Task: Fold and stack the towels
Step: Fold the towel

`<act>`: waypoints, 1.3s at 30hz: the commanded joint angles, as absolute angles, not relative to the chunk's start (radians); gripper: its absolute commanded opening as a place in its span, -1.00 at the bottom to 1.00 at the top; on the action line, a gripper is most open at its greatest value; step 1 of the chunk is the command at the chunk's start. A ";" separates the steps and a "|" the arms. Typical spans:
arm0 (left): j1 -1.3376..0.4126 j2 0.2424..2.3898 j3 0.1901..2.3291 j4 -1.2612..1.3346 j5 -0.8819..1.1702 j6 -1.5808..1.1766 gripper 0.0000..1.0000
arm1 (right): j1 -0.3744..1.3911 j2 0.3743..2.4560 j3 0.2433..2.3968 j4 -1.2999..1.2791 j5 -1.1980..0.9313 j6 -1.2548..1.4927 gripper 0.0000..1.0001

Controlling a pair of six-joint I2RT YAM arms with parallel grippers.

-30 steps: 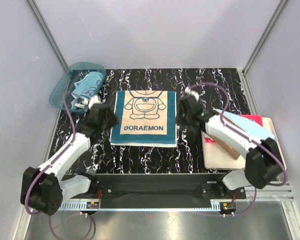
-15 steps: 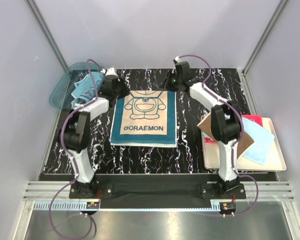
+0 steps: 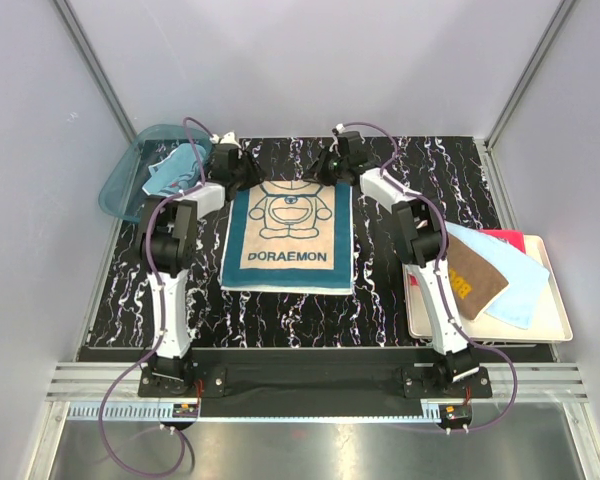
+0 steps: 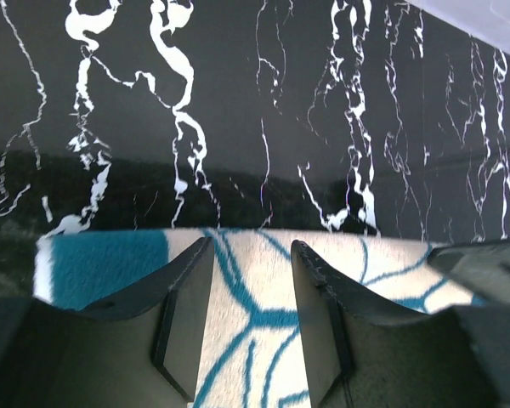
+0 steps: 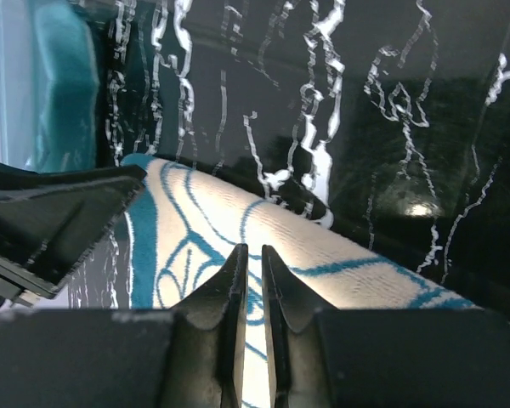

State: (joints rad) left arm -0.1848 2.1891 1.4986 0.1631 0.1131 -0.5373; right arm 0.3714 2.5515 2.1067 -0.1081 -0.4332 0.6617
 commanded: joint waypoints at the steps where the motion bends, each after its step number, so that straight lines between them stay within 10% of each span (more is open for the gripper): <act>1: -0.160 2.226 1.577 0.118 0.110 -0.589 -0.08 | 0.359 2.568 2.175 -0.123 -0.457 0.692 -0.65; 39: -0.091 2.169 1.772 -0.099 0.112 -0.528 0.05 | 0.258 2.424 2.180 -0.397 -0.368 0.511 -0.57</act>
